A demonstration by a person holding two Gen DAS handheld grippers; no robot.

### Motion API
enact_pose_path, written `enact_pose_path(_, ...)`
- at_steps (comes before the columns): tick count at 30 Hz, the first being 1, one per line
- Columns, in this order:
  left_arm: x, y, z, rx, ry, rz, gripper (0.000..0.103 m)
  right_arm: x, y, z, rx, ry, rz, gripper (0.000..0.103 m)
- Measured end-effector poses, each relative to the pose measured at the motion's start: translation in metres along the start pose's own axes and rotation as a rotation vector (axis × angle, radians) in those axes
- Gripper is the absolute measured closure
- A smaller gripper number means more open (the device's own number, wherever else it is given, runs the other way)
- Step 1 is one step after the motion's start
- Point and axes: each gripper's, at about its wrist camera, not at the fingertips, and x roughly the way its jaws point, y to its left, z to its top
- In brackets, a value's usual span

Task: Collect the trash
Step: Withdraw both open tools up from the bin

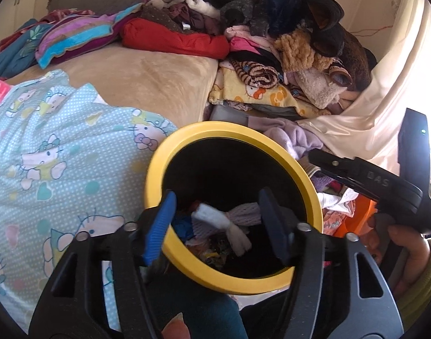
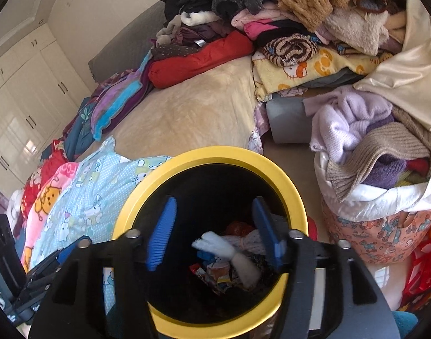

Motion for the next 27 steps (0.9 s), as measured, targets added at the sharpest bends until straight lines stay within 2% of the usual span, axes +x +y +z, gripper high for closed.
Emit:
enact_pose_path(2,-0.006,0.003,0.0,-0.01,-0.011,0.007,0.032,-0.008,0.009,-0.001,-0.035,-0.011,-0.007,0.032)
enact_pose_path(4,-0.015,0.007,0.001,-0.016,-0.029,0.021,0.026,-0.015,0.017,-0.003,-0.077,-0.023,-0.004,0.024)
enact_pose_path(6,-0.022,0.011,0.002,-0.021,-0.041,0.034,0.021,-0.024,0.025,-0.007,-0.117,-0.037,0.008,0.022)
enact_pose_path(9,-0.035,0.018,0.003,-0.036,-0.057,0.047,0.012,-0.039,0.035,-0.014,-0.164,-0.069,0.029,0.013)
enact_pose_path(14,-0.058,0.032,-0.001,-0.059,-0.098,0.092,0.011,-0.061,0.048,-0.027,-0.188,-0.116,0.076,0.006)
enact_pose_path(19,-0.083,0.044,-0.009,-0.078,-0.143,0.149,0.011,-0.074,0.064,-0.037,-0.208,-0.151,0.117,0.006)
enact_pose_path(22,-0.097,0.048,-0.016,-0.073,-0.167,0.198,0.011,-0.083,0.079,-0.047,-0.224,-0.201,0.139,0.006)
enact_pose_path(27,-0.121,0.052,-0.032,-0.052,-0.228,0.284,0.011,-0.095,0.102,-0.069,-0.284,-0.302,0.108,0.006)
